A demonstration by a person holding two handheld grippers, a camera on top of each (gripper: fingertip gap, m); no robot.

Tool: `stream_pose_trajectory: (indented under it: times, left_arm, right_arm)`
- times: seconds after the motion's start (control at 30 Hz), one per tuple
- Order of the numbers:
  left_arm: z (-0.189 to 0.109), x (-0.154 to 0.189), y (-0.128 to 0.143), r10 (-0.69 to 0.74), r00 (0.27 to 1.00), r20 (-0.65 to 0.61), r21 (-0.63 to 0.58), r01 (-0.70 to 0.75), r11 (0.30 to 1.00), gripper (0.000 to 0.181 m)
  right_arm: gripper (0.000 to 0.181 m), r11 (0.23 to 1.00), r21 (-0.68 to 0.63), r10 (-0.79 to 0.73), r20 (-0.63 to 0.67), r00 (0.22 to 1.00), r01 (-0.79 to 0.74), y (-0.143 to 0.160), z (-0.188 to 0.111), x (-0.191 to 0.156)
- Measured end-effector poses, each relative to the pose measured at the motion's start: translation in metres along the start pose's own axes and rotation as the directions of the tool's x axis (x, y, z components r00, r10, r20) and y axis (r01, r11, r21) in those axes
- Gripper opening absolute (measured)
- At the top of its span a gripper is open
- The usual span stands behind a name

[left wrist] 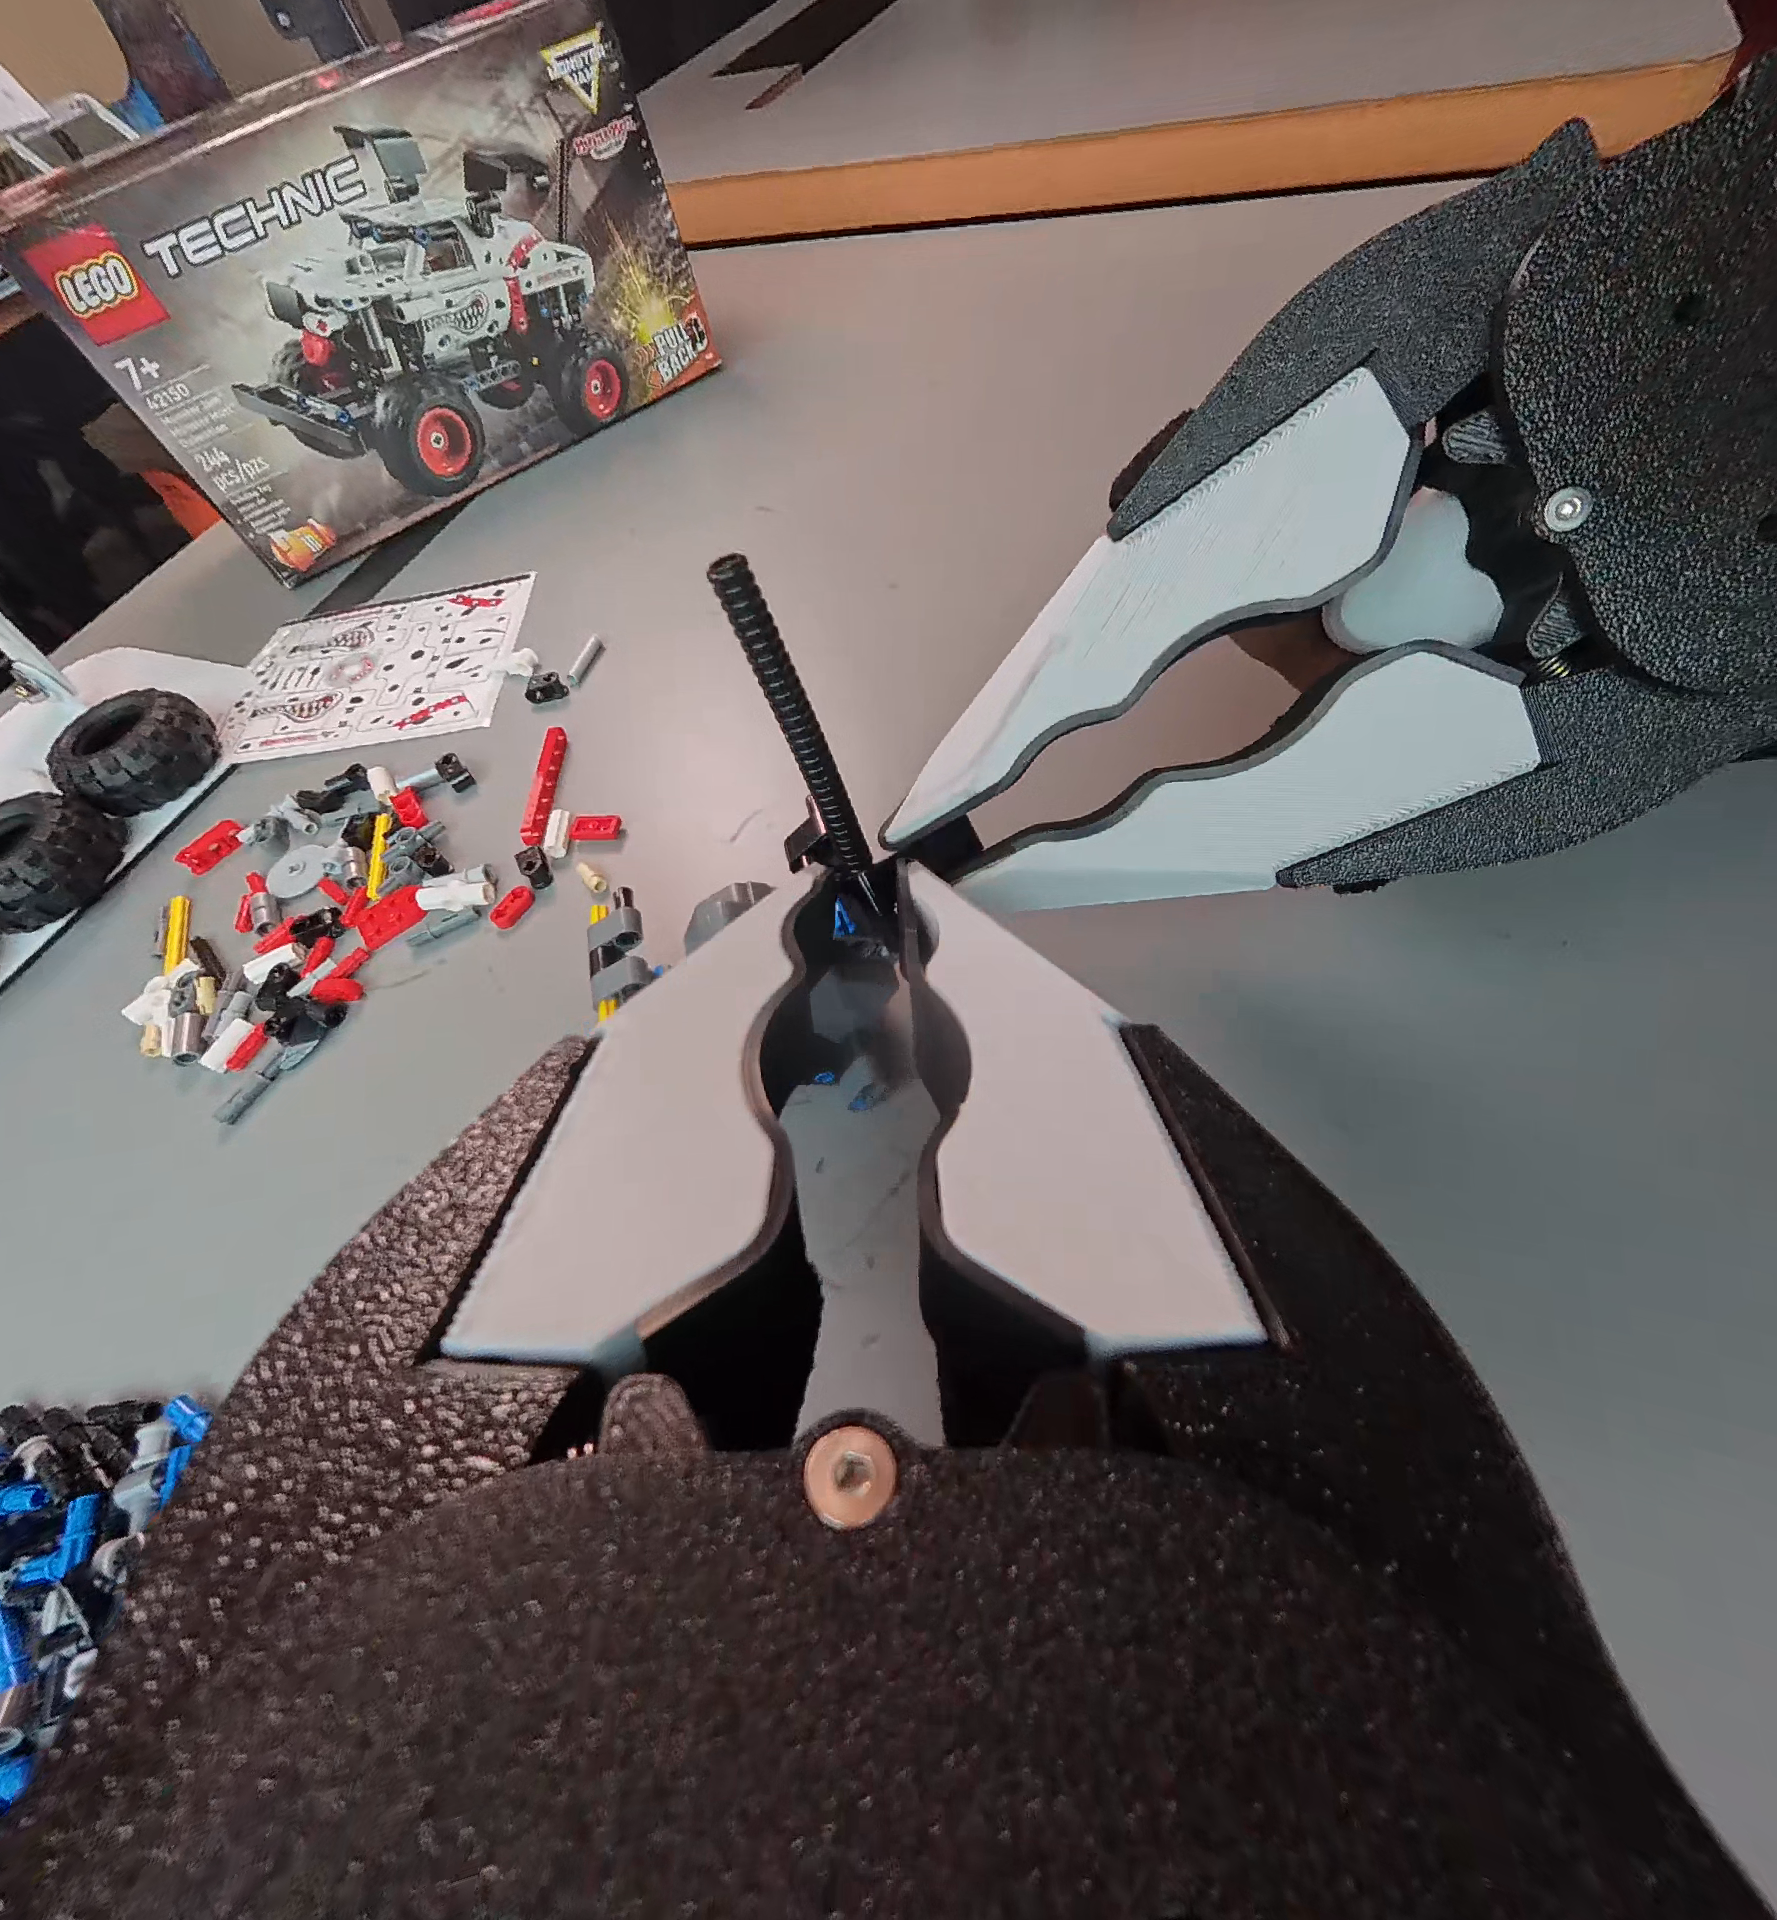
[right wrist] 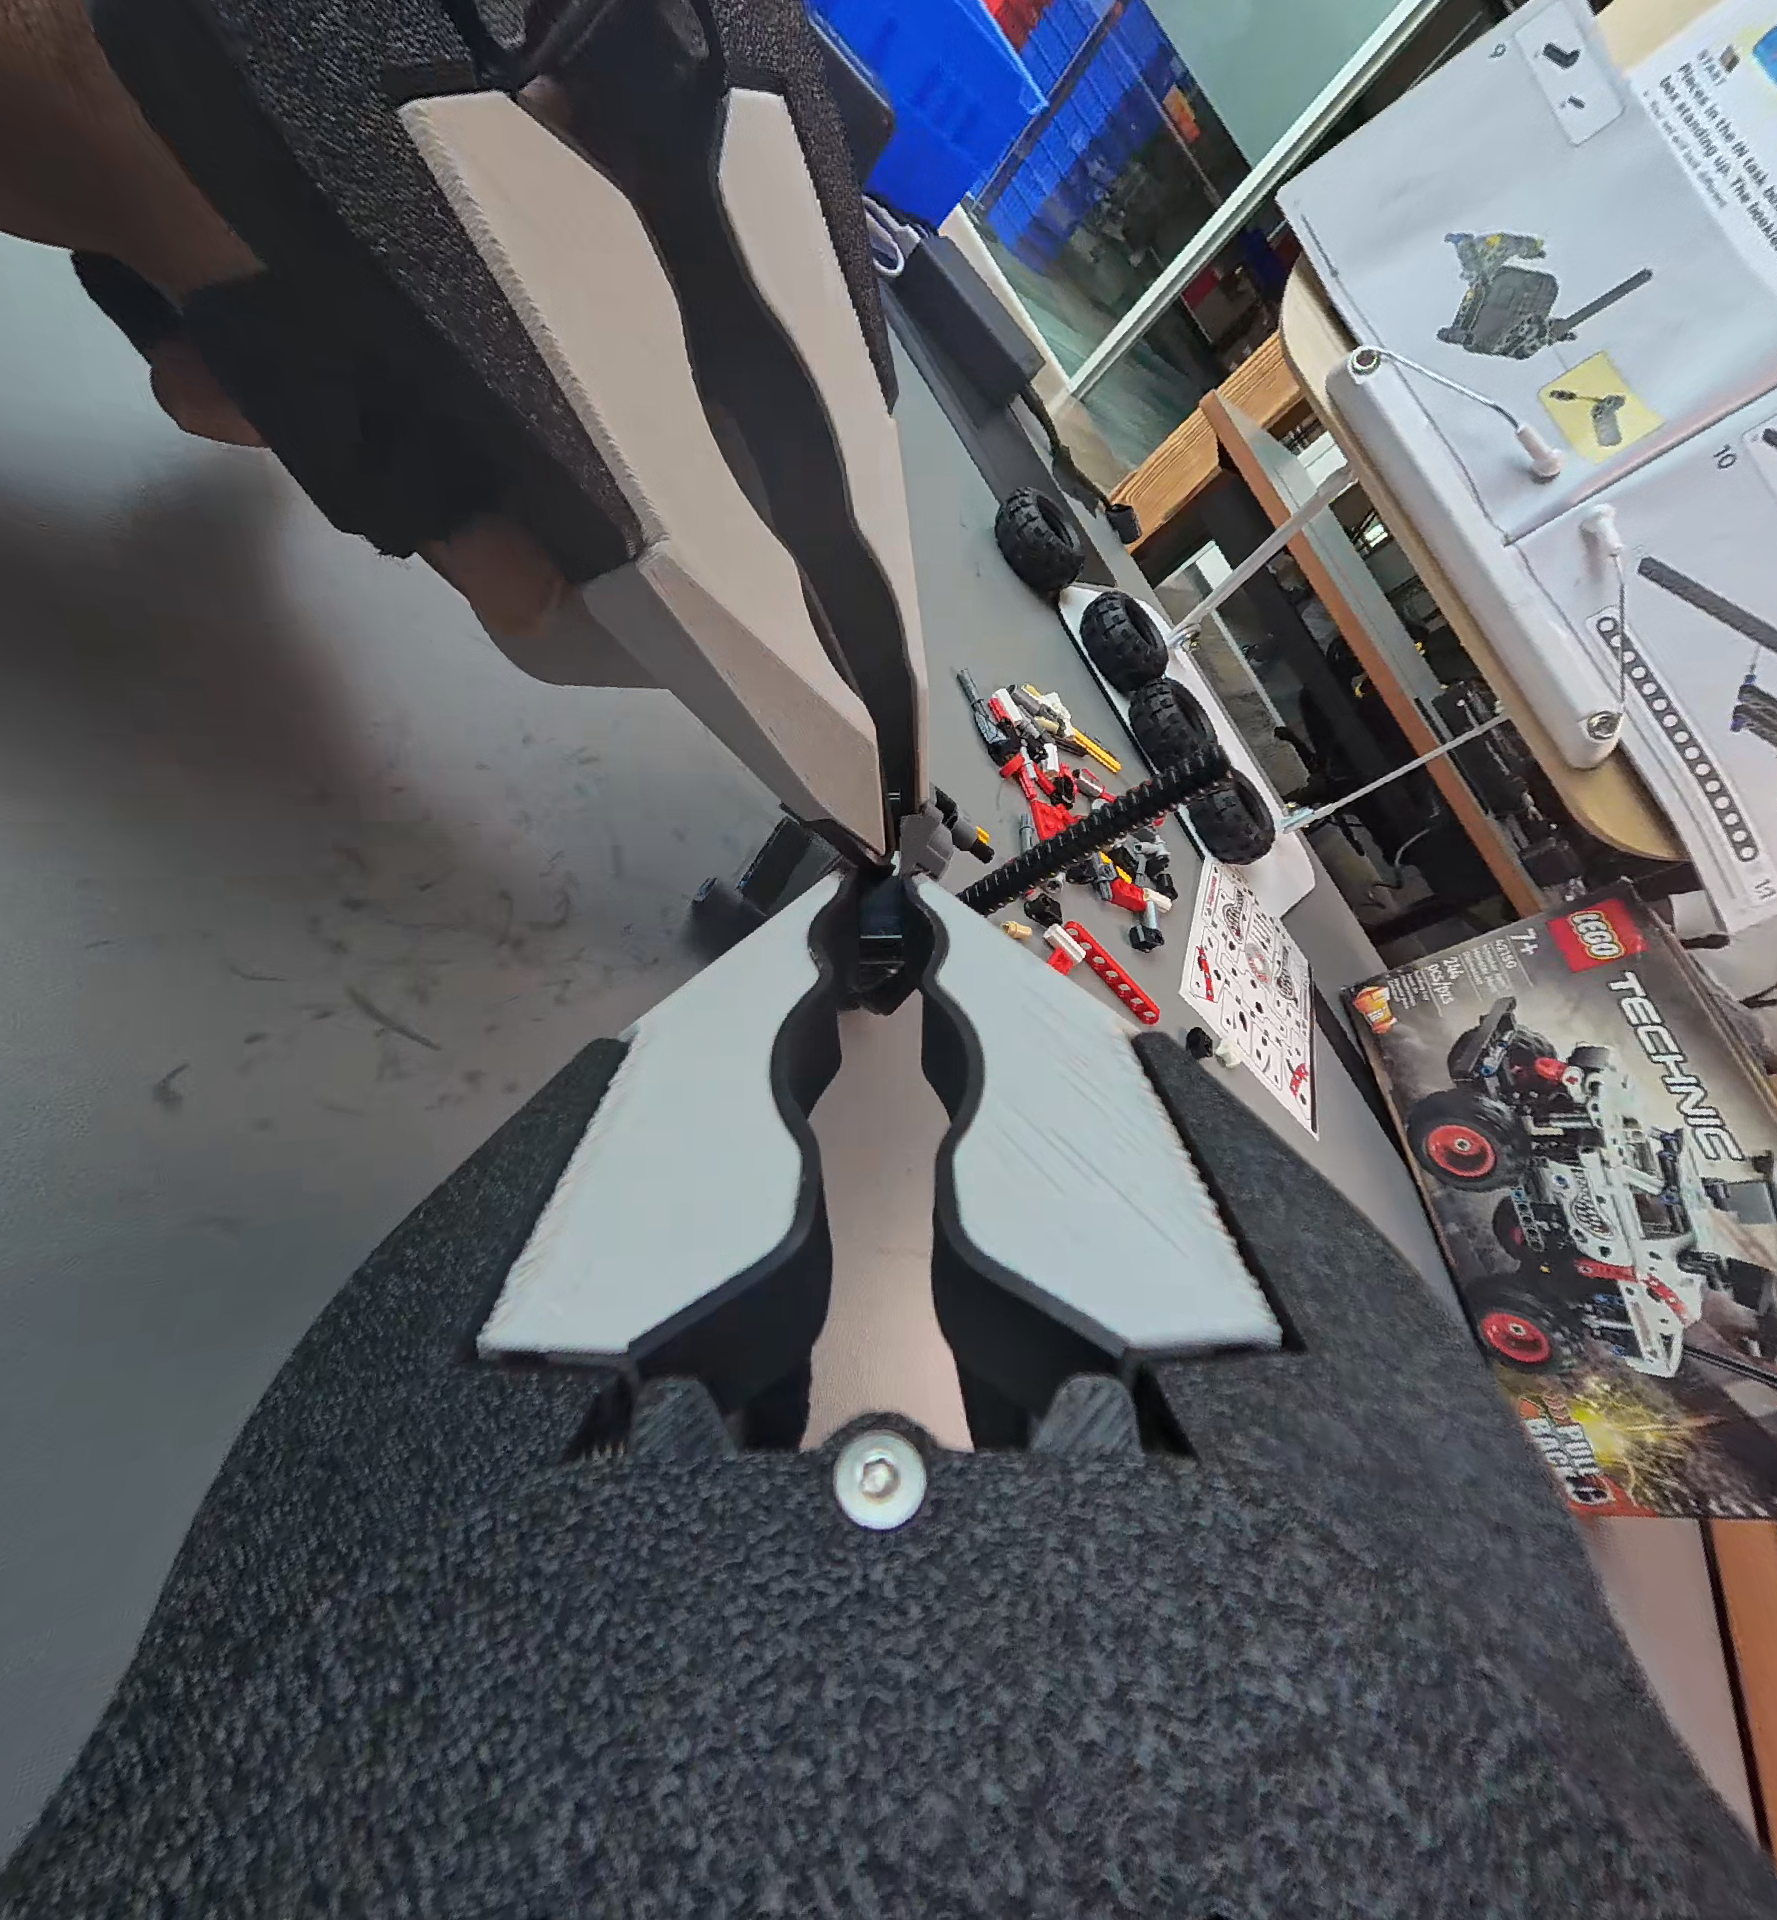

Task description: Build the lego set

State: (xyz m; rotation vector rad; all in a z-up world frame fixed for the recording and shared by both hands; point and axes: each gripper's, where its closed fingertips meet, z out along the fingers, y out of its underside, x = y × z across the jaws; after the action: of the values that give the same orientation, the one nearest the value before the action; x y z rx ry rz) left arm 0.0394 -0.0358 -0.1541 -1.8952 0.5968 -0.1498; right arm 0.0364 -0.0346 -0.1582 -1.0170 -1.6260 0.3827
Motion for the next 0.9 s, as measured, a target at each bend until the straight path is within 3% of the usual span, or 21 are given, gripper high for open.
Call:
stream_pose_trajectory:
  times: [0.13,0.4,0.73,0.9]
  left_arm:
    - [-0.001,-0.001,-0.005,0.021,1.000,0.021,0.026,-0.022,0.999,0.013]
    - [-0.003,0.001,-0.004,-0.094,0.995,-0.034,0.034,0.095,0.995,0.012]
    - [0.003,0.001,0.020,0.013,0.999,0.050,-0.138,-0.006,0.990,0.009]
    - [0.002,-0.001,0.020,-0.084,0.996,0.020,-0.114,0.086,0.990,0.008]
  right_arm:
    - [0.008,1.000,0.024,0.005,-0.029,1.000,-0.004,-0.003,-0.002,0.004]
    - [0.008,0.998,0.052,0.028,-0.030,0.999,-0.027,-0.005,-0.004,0.008]
    - [0.011,0.998,-0.006,0.061,0.087,0.994,-0.060,0.009,0.006,-0.012]
    - [0.012,0.994,-0.012,0.108,0.125,0.986,-0.107,0.010,0.008,-0.015]
